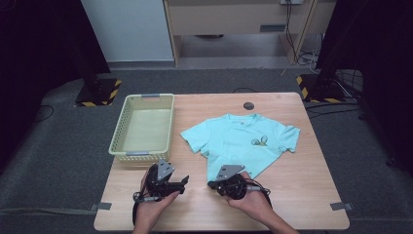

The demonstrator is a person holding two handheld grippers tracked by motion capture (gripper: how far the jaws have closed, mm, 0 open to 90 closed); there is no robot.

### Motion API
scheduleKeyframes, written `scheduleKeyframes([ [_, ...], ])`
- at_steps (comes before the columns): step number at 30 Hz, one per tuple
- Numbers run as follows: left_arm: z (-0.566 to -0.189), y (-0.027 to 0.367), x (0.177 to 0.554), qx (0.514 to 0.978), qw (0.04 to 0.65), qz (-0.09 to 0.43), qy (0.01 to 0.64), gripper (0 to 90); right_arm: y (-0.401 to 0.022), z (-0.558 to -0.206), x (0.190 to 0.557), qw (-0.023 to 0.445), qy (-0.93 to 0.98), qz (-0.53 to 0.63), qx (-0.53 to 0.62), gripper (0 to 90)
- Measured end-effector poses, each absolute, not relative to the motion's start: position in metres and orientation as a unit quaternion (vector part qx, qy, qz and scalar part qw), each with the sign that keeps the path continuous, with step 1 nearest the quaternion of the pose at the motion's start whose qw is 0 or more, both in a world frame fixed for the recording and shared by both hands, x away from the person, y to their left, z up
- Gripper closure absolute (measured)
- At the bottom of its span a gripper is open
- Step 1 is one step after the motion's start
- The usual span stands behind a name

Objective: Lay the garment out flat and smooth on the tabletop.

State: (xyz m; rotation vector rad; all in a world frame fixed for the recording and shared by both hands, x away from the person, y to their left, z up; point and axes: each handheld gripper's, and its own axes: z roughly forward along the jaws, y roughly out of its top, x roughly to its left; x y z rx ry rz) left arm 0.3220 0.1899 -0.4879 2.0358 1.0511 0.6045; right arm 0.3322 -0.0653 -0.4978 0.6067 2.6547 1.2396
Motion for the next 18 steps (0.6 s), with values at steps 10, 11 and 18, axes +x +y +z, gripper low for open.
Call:
scheduleKeyframes([
  [10, -0.49, 0.2, 0.327, 0.791, 0.366, 0.257, 0.418, 17.3, -0.036, -0.5, 0.312, 0.049, 0.893, 0.41, 0.18, 89.6],
  [11, -0.491, 0.2, 0.327, 0.79, 0.366, 0.257, 0.419, 17.3, -0.03, -0.501, 0.308, 0.043, 0.894, 0.41, 0.174, 89.7],
  [18, -0.489, 0.201, 0.327, 0.788, 0.371, 0.257, 0.419, 17.3, -0.015, -0.509, 0.297, 0.025, 0.899, 0.407, 0.16, 89.7],
])
